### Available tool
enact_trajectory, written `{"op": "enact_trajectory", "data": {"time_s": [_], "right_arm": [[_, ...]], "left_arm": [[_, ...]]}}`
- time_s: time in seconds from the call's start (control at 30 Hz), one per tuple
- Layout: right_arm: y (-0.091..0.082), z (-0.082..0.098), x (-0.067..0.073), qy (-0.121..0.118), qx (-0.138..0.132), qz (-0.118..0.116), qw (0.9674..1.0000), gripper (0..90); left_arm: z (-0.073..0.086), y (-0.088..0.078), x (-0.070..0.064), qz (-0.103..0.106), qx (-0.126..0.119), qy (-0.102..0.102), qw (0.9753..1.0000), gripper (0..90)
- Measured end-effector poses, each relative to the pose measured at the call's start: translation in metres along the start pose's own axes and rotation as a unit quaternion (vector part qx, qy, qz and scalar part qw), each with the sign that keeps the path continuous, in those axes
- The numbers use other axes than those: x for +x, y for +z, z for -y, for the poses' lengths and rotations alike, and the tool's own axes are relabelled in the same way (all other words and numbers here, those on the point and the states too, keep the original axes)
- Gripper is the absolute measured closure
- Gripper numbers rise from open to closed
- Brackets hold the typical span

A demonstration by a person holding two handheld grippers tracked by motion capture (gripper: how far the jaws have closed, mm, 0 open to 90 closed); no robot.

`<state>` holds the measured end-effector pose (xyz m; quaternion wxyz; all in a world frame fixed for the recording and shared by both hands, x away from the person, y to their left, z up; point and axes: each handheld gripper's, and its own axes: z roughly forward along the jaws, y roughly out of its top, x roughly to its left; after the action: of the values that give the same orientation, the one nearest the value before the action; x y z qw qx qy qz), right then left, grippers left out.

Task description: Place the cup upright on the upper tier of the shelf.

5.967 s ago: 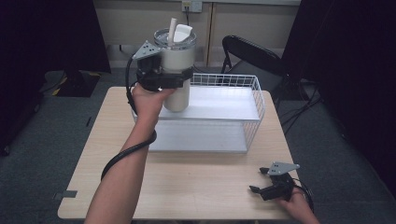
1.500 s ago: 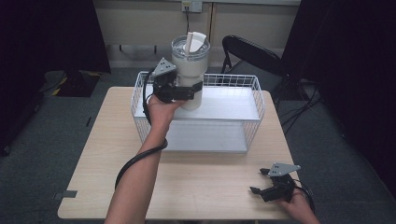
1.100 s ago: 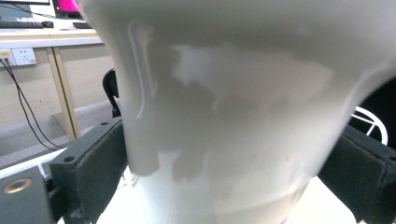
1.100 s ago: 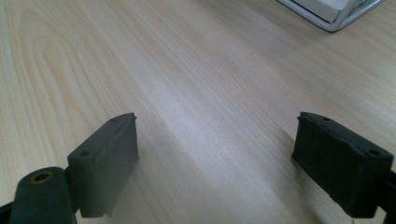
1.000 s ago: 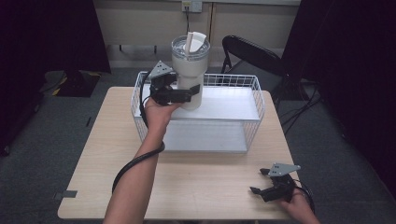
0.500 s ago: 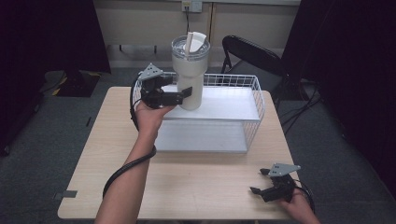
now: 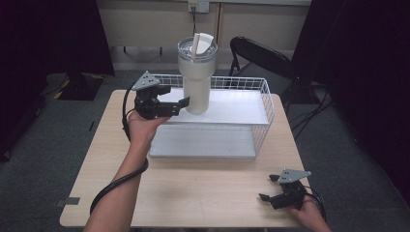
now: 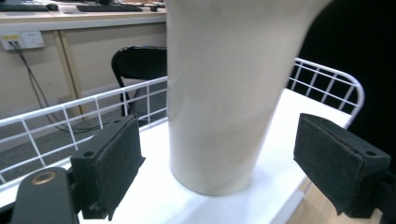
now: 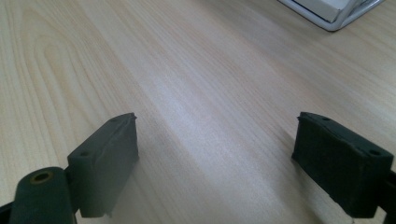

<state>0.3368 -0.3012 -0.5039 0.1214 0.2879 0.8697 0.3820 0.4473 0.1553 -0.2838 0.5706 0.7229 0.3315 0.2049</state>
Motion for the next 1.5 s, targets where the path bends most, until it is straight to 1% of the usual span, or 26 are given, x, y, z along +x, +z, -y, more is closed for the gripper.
{"op": "enact_trajectory", "data": {"time_s": [0.13, 0.2, 0.3, 0.33, 0.6, 0.7, 0.83, 1.0, 1.07, 1.5], "right_arm": [[0.000, 0.000, 0.000, -0.001, 0.000, 0.000, 1.0000, 13.0], [0.000, 0.000, 0.000, 0.000, 0.000, 0.000, 1.0000, 13.0], [0.000, 0.000, 0.000, -0.001, -0.001, 0.000, 1.0000, 13.0], [0.000, 0.000, 0.000, 0.000, 0.000, 0.000, 1.0000, 13.0], [0.000, 0.000, 0.000, 0.001, 0.000, -0.001, 1.0000, 13.0], [0.000, 0.000, 0.000, 0.001, 0.000, -0.001, 1.0000, 13.0], [0.000, 0.000, 0.000, 0.000, 0.000, -0.001, 1.0000, 13.0], [0.000, 0.000, 0.000, 0.000, 0.000, -0.001, 1.0000, 13.0], [0.000, 0.000, 0.000, 0.000, 0.000, -0.001, 1.0000, 13.0], [0.000, 0.000, 0.000, 0.000, 0.000, -0.001, 1.0000, 13.0]], "left_arm": [[0.004, -0.008, -0.002, 0.004, 0.002, 0.001, 1.0000, 14.9], [0.007, -0.012, -0.002, 0.006, 0.008, 0.001, 1.0000, 14.7], [0.012, -0.018, -0.003, 0.007, 0.007, -0.002, 0.9999, 14.7], [0.014, -0.020, -0.003, 0.008, 0.009, 0.000, 0.9999, 14.7], [0.023, -0.032, -0.005, 0.014, 0.012, 0.001, 0.9998, 14.7], [0.025, -0.037, -0.007, 0.015, 0.015, 0.006, 0.9998, 14.7], [0.028, -0.043, -0.008, 0.020, 0.016, 0.005, 0.9997, 14.6], [0.035, -0.049, -0.010, 0.023, 0.023, 0.007, 0.9994, 14.6], [0.037, -0.051, -0.010, 0.024, 0.022, 0.001, 0.9995, 14.6], [0.056, -0.060, -0.012, 0.025, 0.031, -0.002, 0.9992, 14.3]]}}
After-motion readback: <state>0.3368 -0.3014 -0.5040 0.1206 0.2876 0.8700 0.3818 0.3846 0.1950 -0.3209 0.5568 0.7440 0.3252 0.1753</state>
